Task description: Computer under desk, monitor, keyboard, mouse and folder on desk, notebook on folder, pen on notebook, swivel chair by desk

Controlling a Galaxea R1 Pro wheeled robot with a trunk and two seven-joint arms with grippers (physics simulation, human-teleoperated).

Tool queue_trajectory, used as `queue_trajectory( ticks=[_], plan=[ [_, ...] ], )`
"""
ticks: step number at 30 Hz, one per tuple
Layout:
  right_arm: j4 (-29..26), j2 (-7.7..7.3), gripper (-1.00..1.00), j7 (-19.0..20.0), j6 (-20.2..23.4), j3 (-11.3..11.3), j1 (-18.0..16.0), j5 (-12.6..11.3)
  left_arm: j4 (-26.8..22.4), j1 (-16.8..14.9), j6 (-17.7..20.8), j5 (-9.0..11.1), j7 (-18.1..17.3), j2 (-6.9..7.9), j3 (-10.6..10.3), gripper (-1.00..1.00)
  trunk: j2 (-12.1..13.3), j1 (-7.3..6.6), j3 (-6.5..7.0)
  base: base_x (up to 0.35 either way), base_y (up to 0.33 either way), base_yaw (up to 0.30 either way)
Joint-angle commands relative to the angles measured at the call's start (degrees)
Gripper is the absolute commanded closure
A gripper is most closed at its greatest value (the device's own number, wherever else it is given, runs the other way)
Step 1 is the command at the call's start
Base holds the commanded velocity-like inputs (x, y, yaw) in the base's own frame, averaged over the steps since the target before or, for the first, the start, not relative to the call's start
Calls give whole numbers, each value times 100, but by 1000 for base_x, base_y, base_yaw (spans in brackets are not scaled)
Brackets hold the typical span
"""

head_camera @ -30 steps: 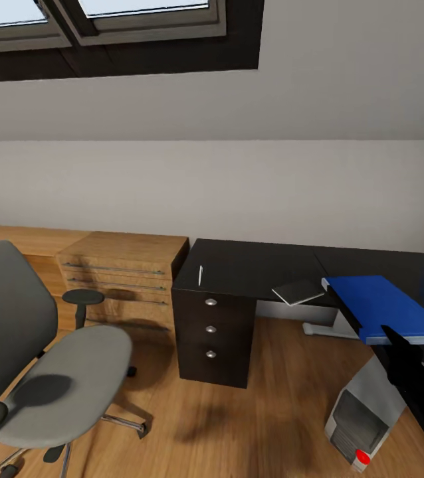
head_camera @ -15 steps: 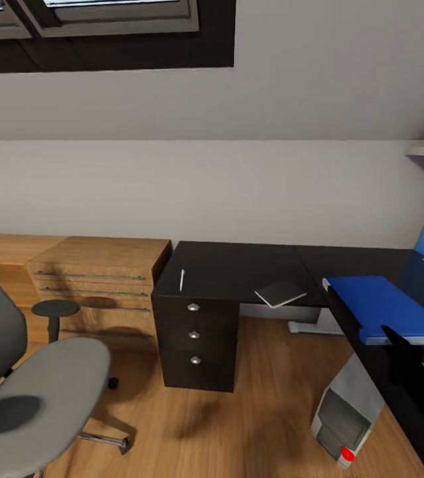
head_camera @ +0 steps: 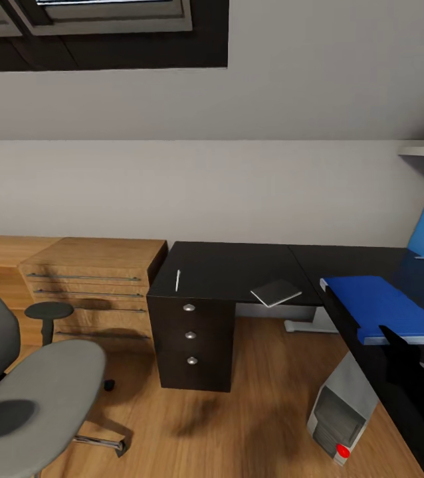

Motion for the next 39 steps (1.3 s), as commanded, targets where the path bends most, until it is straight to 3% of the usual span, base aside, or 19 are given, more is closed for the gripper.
queue_trajectory(
  ticks=[1,12,29,39],
  plan=[
    [-6,3,100,-51,24,-10,-6,-60,2,-3,-27,46,4,-3,0,-100,-3,0,-6,0,0,0],
    [-10,7,100,-56,18,31,-6,-53,2,-3,-29,49,0,-1,-4,-100,-3,0,-6,39,37,-16],
    [-2,8,100,-31,-13,155,-7,-51,4,-3,-27,49,1,-9,-3,-100,-3,0,-6,16,32,-244],
    [-2,-9,100,-23,11,171,-9,-51,14,-3,-27,49,0,-10,-2,-100,-3,0,-6,1,0,-39]
  ],
)
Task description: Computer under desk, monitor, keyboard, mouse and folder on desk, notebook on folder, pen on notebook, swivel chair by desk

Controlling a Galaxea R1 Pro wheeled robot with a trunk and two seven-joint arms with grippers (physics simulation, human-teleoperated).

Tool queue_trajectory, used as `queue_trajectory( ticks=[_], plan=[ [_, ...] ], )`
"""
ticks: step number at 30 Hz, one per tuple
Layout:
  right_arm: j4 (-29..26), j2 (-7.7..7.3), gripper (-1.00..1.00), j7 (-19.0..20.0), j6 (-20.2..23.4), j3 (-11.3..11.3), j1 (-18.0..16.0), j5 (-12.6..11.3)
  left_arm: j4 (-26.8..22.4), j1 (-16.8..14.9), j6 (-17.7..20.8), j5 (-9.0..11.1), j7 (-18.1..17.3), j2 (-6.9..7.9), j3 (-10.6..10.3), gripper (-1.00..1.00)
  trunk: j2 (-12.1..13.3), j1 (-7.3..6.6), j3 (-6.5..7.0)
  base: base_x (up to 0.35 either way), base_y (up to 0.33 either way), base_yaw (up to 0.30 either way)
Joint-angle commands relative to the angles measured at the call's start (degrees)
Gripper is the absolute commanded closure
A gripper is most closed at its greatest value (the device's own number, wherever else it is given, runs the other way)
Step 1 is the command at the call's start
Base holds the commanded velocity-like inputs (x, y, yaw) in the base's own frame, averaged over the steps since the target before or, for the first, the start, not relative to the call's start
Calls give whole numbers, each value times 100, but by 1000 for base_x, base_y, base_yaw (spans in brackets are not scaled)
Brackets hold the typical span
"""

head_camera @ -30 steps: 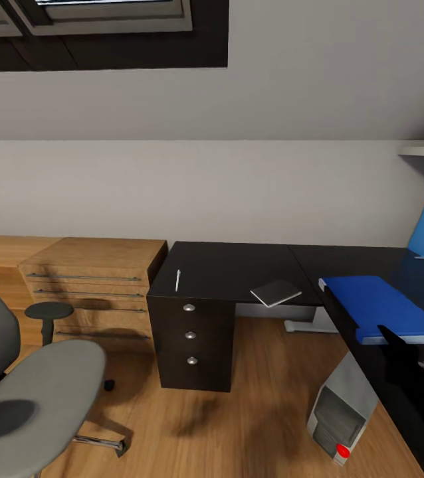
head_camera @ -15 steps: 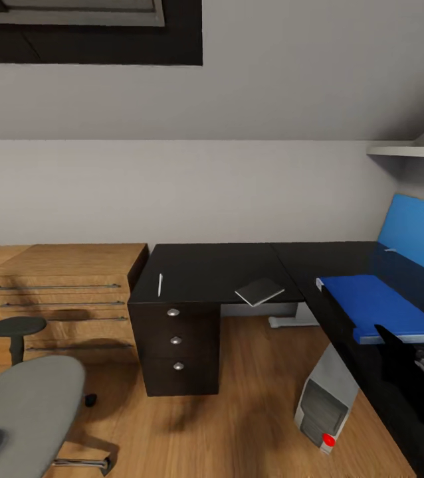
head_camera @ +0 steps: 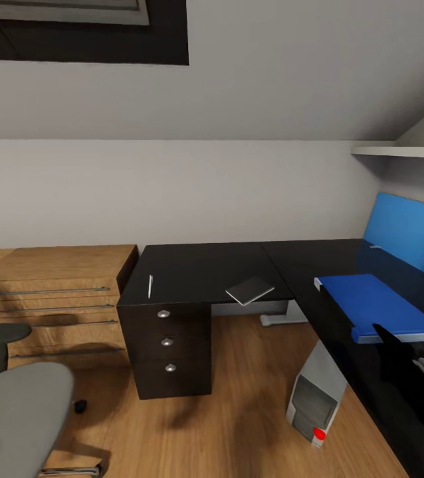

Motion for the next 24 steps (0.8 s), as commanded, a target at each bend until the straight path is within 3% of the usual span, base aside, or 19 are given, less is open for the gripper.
queue_trajectory(
  ticks=[1,4,7,11,16,18,21,24],
  plan=[
    [-8,0,100,-48,26,-10,-4,-59,3,-3,-27,49,6,-2,1,-100,-3,0,-6,78,0,-1],
    [-15,12,100,-41,22,-15,-6,-56,1,-3,-27,49,6,-13,-12,-100,-3,0,-6,212,0,0],
    [-11,16,100,-24,-22,-9,-5,-38,5,-3,-27,53,12,-17,-151,-100,-3,0,-6,200,0,0],
    [61,19,100,-12,-361,76,-24,111,91,-3,-25,56,14,-16,-295,-100,-3,0,-6,62,0,0],
    [527,18,100,-17,-1702,736,-248,786,205,-3,-26,56,15,-29,-342,-100,-3,0,-6,13,0,0],
    [877,18,100,-22,-2468,1057,-544,1046,219,-3,-26,55,15,-34,-351,-100,-3,0,-6,3,0,0],
    [1396,18,100,-24,-3028,1393,-919,1176,230,-3,-26,54,15,-38,-358,-100,-3,0,-6,1,0,0],
    [2194,18,100,-19,-3423,1758,-1536,1247,235,-3,-26,54,15,-44,-366,-100,-3,0,-6,0,0,0]
  ],
)
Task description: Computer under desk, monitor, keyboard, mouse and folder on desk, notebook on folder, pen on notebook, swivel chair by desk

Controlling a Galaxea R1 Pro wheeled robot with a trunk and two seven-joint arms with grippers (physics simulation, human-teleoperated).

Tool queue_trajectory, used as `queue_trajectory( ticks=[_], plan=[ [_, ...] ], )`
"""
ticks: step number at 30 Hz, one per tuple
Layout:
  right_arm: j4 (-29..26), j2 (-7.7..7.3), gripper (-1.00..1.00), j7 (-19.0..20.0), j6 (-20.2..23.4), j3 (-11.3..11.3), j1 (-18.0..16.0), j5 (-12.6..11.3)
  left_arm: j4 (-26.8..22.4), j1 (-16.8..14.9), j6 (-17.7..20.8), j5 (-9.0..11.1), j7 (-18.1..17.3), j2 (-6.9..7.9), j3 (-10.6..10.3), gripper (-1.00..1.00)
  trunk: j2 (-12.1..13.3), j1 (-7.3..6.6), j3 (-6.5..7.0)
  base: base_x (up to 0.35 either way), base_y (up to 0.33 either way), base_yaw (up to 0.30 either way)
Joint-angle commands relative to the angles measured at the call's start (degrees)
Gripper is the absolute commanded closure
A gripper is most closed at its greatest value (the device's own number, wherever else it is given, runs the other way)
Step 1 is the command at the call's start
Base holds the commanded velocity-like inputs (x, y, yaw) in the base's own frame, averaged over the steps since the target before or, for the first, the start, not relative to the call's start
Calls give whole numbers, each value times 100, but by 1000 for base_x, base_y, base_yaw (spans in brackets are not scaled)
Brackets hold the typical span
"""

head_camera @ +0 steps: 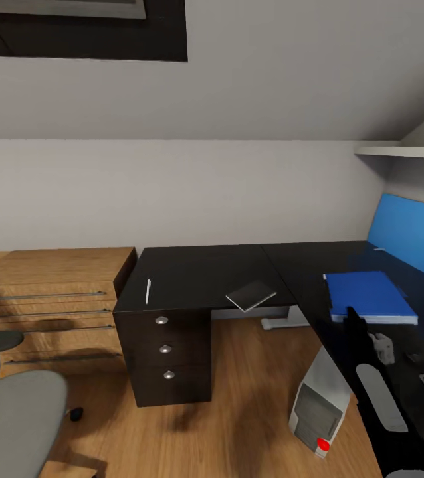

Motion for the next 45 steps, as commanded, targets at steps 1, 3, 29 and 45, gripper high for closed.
queue_trajectory(
  ticks=[1,3,29,45],
  plan=[
    [123,-4,100,-16,-62,42,-104,-41,2,-3,-23,48,35,3,-33,-100,-3,-1,-6,0,0,0],
    [507,-4,100,-17,-144,116,-405,-28,3,-3,-23,46,35,2,-51,-100,-3,-1,-6,0,0,0],
    [1545,6,100,-37,-167,-759,-678,-202,13,-3,-49,44,35,-105,-176,-100,-3,-1,-6,110,-5,0],
    [1570,-20,100,-99,-141,-779,-672,-390,13,-3,-49,52,35,-105,-176,-100,-3,-1,-6,111,0,0]
  ],
)
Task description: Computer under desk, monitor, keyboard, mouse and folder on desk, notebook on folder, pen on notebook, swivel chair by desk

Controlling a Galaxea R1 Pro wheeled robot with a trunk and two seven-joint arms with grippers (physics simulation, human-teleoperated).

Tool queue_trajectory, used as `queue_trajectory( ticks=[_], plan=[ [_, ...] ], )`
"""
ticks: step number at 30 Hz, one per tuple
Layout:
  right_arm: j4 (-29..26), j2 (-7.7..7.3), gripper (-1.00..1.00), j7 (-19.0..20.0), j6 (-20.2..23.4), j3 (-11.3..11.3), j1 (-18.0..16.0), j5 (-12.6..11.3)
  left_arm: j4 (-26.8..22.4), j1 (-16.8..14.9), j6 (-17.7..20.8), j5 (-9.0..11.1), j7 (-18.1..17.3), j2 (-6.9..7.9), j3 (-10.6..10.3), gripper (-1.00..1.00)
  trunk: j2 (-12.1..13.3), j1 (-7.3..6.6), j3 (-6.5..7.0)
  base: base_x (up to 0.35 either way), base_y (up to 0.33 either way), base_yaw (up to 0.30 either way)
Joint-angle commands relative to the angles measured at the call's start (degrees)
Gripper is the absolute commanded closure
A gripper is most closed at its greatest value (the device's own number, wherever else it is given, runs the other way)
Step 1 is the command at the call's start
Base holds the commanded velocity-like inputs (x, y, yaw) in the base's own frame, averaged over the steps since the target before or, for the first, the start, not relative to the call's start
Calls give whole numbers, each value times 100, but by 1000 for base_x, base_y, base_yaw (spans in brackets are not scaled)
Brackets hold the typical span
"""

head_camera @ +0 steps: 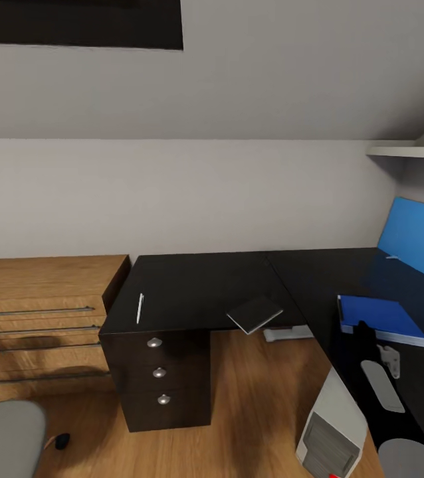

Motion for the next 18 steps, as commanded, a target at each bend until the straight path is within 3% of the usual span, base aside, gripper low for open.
queue_trajectory(
  ticks=[1,5,11,18],
  plan=[
    [103,-7,100,-53,-38,-14,-3,-105,2,-3,-21,50,45,5,-45,-100,-2,0,-6,0,0,0],
    [101,-20,100,-159,-38,-48,-2,-105,2,-3,-21,50,45,5,-45,-100,-2,0,-6,-25,0,0],
    [101,-22,100,-177,-38,-57,-2,-105,2,-3,-21,50,45,5,-45,-100,-2,0,-6,-192,0,0],
    [103,-22,100,-174,-34,-50,-5,-105,2,-3,-21,50,45,5,-45,-100,-2,0,-6,-22,0,0]
  ],
)
